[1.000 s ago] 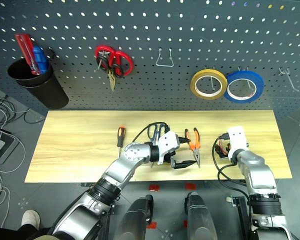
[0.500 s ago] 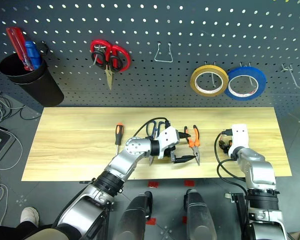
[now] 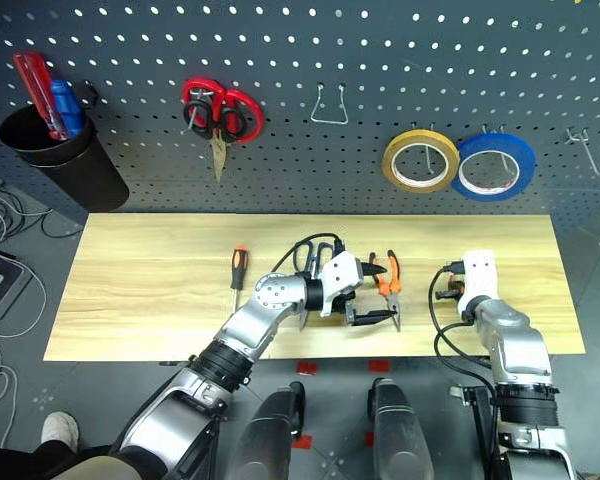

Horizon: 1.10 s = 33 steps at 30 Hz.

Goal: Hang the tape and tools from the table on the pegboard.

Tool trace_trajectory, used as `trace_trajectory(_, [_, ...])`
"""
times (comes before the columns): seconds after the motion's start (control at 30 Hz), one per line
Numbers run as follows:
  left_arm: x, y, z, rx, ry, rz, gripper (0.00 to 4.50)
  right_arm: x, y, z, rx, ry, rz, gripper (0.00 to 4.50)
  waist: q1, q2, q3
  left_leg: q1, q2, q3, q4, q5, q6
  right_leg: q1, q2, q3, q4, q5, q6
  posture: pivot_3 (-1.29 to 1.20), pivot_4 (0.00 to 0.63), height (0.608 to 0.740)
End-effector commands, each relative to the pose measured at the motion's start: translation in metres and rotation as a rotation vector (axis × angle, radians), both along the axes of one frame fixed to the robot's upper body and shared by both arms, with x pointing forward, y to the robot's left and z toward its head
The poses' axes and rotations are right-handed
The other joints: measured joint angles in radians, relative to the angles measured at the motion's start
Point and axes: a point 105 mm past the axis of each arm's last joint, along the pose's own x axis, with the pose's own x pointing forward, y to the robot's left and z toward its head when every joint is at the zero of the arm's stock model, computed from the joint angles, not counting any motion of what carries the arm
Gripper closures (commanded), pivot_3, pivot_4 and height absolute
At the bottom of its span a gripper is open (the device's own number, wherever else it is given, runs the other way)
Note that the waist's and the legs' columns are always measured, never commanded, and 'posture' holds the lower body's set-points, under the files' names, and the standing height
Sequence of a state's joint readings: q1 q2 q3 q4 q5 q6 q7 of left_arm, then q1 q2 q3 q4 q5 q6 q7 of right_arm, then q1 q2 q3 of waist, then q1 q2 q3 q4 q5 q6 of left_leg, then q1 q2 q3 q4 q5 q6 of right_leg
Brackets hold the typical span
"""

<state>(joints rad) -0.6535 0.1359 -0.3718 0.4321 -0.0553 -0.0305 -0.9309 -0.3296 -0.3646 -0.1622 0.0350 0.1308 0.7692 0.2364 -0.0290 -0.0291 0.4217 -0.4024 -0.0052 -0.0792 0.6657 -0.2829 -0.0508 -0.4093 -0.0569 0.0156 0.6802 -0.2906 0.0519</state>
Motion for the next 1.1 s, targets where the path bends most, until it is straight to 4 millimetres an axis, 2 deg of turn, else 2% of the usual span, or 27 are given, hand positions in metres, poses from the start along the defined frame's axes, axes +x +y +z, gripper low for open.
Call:
trace_trajectory(0.03, [-0.007, -0.009, 0.023, -0.090, -0.059, -0.031, 0.00, -0.008, -0.007, 0.008, -0.112, -0.055, 0.006, 4.47, 0.000, 0.001, -0.001, 0.000, 0.000, 0.000, 0.000, 0.001, -0.001, 0.000, 0.000, 0.000, 0.000, 0.000, 0.000, 0.00, 0.404, 0.740])
trace_trajectory(0.1, [-0.012, -0.013, 0.035, -0.155, -0.089, -0.023, 0.00, -0.016, -0.010, 0.019, -0.196, -0.115, 0.013, 4.47, 0.003, 0.003, -0.003, -0.002, 0.000, 0.000, 0.000, 0.002, -0.003, -0.002, -0.001, 0.000, 0.000, 0.000, 0.000, -0.01, 0.375, 0.740])
trace_trajectory(0.2, [-0.018, -0.015, 0.050, -0.222, -0.109, -0.004, 0.00, -0.029, -0.012, 0.030, -0.264, -0.185, 0.000, 4.47, 0.001, 0.005, -0.007, -0.014, 0.000, 0.000, 0.003, 0.003, -0.005, -0.013, -0.002, -0.002, 0.001, 0.000, 0.001, -0.02, 0.323, 0.740])
trace_trajectory(0.23, [-0.021, -0.015, 0.055, -0.239, -0.113, 0.001, 0.00, -0.033, -0.012, 0.034, -0.281, -0.209, -0.006, 4.47, 0.000, 0.006, -0.010, -0.017, 0.000, 0.000, 0.006, 0.003, -0.005, -0.014, -0.003, -0.002, 0.002, 0.001, 0.001, -0.02, 0.323, 0.740])
trace_trajectory(0.27, [-0.023, -0.015, 0.062, -0.264, -0.120, 0.005, 0.00, -0.038, -0.011, 0.040, -0.310, -0.248, -0.012, 4.47, -0.001, 0.008, -0.013, -0.018, 0.000, 0.000, 0.008, 0.003, -0.005, -0.015, -0.003, -0.003, 0.002, 0.001, 0.001, -0.03, 0.293, 0.740])
trace_trajectory(0.3, [-0.025, -0.015, 0.066, -0.277, -0.123, 0.008, 0.00, -0.042, -0.010, 0.044, -0.328, -0.272, -0.015, 4.47, -0.001, 0.011, -0.019, -0.019, 0.000, 0.000, 0.008, 0.003, -0.005, -0.015, -0.003, -0.003, 0.002, 0.001, 0.001, -0.03, 0.293, 0.740])
trace_trajectory(0.33, [-0.026, -0.015, 0.070, -0.289, -0.125, 0.011, 0.00, -0.044, -0.010, 0.049, -0.355, -0.308, -0.024, 4.47, -0.002, 0.011, -0.025, -0.021, 0.000, -0.001, 0.009, 0.003, -0.005, -0.016, -0.003, -0.004, 0.002, 0.001, 0.001, -0.04, 0.258, 0.740])
trace_trajectory(0.43, [-0.028, -0.017, 0.091, -0.345, -0.143, 0.015, 0.00, -0.053, -0.013, 0.082, -0.492, -0.514, -0.108, 4.47, -0.002, 0.015, -0.070, -0.023, -0.002, -0.001, 0.011, 0.003, -0.006, -0.017, -0.003, -0.004, 0.002, 0.002, 0.003, -0.06, 0.210, 0.740])
trace_trajectory(0.53, [-0.025, -0.022, 0.101, -0.379, -0.150, 0.025, 0.00, -0.057, -0.015, 0.105, -0.574, -0.662, -0.160, 4.47, -0.002, 0.016, -0.110, -0.023, -0.003, 0.000, 0.011, 0.003, -0.006, -0.016, -0.004, -0.003, 0.000, 0.002, 0.004, -0.08, 0.179, 0.740])
trace_trajectory(0.67, [-0.019, -0.034, 0.116, -0.429, -0.147, 0.031, 0.00, -0.054, -0.024, 0.131, -0.614, -0.805, -0.238, 4.47, 0.000, 0.016, -0.148, -0.021, -0.005, 0.000, 0.011, 0.003, -0.005, -0.013, -0.004, -0.003, -0.002, 0.002, 0.004, -0.09, 0.152, 0.740])
trace_trajectory(0.77, [-0.014, -0.046, 0.125, -0.458, -0.138, 0.033, 0.00, -0.044, -0.030, 0.143, -0.594, -0.860, -0.265, 4.47, -0.001, 0.016, -0.163, -0.019, -0.006, 0.001, 0.010, 0.003, -0.005, -0.012, -0.004, -0.003, -0.002, 0.003, 0.004, -0.10, 0.140, 0.740])
trace_trajectory(0.93, [-0.010, -0.063, 0.134, -0.482, -0.145, 0.011, 0.00, -0.026, -0.039, 0.142, -0.462, -0.874, -0.272, 4.47, -0.005, 0.021, -0.179, -0.017, -0.005, 0.004, 0.009, 0.003, -0.005, -0.011, -0.003, -0.001, -0.002, 0.003, 0.004, -0.10, 0.131, 0.740])
trace_trajectory(1.1, [-0.011, -0.068, 0.138, -0.488, -0.156, -0.012, 0.00, -0.010, -0.051, 0.139, -0.348, -0.868, -0.255, 4.47, -0.007, 0.024, -0.184, -0.016, -0.005, 0.006, 0.009, 0.003, -0.004, -0.011, -0.003, 0.001, -0.001, 0.003, 0.004, -0.08, 0.135, 0.740])
